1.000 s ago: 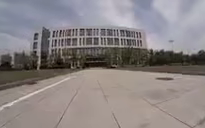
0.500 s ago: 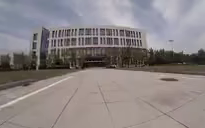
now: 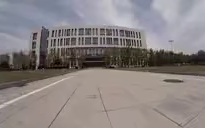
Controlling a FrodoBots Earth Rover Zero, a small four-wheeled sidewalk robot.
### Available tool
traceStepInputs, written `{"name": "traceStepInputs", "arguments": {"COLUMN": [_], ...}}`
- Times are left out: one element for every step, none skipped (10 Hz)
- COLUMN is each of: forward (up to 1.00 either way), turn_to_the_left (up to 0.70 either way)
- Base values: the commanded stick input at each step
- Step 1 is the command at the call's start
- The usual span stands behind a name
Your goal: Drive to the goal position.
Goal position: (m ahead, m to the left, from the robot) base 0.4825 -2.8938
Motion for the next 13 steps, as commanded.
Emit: {"name": "traceStepInputs", "arguments": {"forward": [0.70,0.70,0.70,0.70,0.70,0.70,0.70,0.70,0.70,0.70,0.70,0.70,0.70], "turn_to_the_left": [0.00,0.00,0.00,0.00,0.00,0.00,0.00,0.00,0.00,0.00,0.00,0.00,0.00]}}
